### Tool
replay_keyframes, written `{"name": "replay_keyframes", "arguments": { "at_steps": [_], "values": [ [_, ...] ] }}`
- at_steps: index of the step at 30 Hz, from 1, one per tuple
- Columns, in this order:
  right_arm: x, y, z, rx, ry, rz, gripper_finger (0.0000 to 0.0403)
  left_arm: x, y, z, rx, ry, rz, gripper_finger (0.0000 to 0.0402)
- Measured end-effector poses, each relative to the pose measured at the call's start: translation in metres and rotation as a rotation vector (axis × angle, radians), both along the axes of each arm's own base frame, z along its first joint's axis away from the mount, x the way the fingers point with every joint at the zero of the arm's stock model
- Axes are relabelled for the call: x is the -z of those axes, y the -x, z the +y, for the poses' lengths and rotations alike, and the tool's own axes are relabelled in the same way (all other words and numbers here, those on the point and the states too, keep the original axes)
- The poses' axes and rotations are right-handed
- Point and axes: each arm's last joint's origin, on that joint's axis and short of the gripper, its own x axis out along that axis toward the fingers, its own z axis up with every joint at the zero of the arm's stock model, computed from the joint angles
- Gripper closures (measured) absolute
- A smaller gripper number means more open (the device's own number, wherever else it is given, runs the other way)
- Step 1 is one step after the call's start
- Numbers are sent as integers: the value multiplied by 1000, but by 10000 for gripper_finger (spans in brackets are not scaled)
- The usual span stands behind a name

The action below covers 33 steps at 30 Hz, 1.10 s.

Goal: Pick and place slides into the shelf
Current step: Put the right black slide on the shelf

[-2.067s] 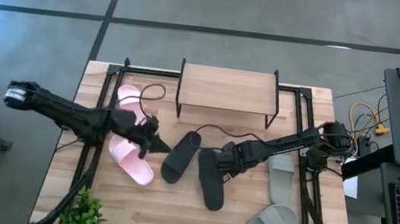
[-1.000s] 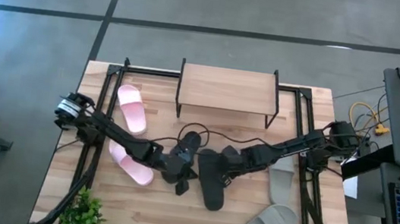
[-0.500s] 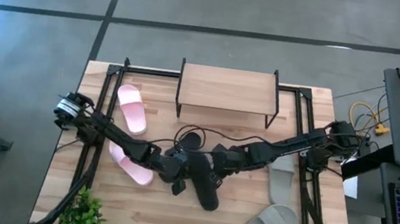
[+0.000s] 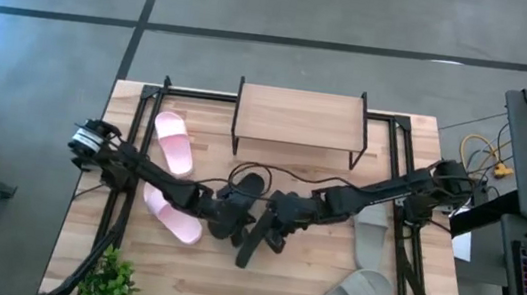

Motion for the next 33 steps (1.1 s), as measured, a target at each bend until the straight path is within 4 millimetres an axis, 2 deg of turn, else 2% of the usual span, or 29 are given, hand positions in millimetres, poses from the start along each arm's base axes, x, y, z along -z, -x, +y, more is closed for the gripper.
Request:
{"name": "replay_keyframes", "arguments": {
  "at_steps": [5, 11, 15, 18, 22, 24, 27, 30, 33],
  "values": [
    [10, 14, 3, -24, 41, 156, 374, -13, 19, 0, 7, -1, 83, 401],
    [19, 25, 15, -67, 67, 213, 374, -43, 27, -5, 6, 0, -41, 401],
    [22, 26, 18, -70, 83, 223, 374, -42, 28, -3, -10, -13, -34, 401],
    [36, 20, 13, -58, 135, 231, 374, -41, 29, -4, -4, -8, -30, 401],
    [50, -6, -1, -33, 99, 134, 374, -44, 33, -9, 18, -8, -28, 401],
    [44, -18, -8, -15, 74, 69, 374, -48, 37, -11, 27, -5, -25, 402],
    [35, -20, -11, 9, 151, 41, 374, -51, 47, -12, 40, -20, 15, 402],
    [24, -15, -16, 7, 183, 35, 374, -53, 54, -10, 32, -48, 54, 402],
    [21, -5, -20, 8, 201, 97, 374, -53, 58, -8, 25, -66, 83, 402]
  ]
}}
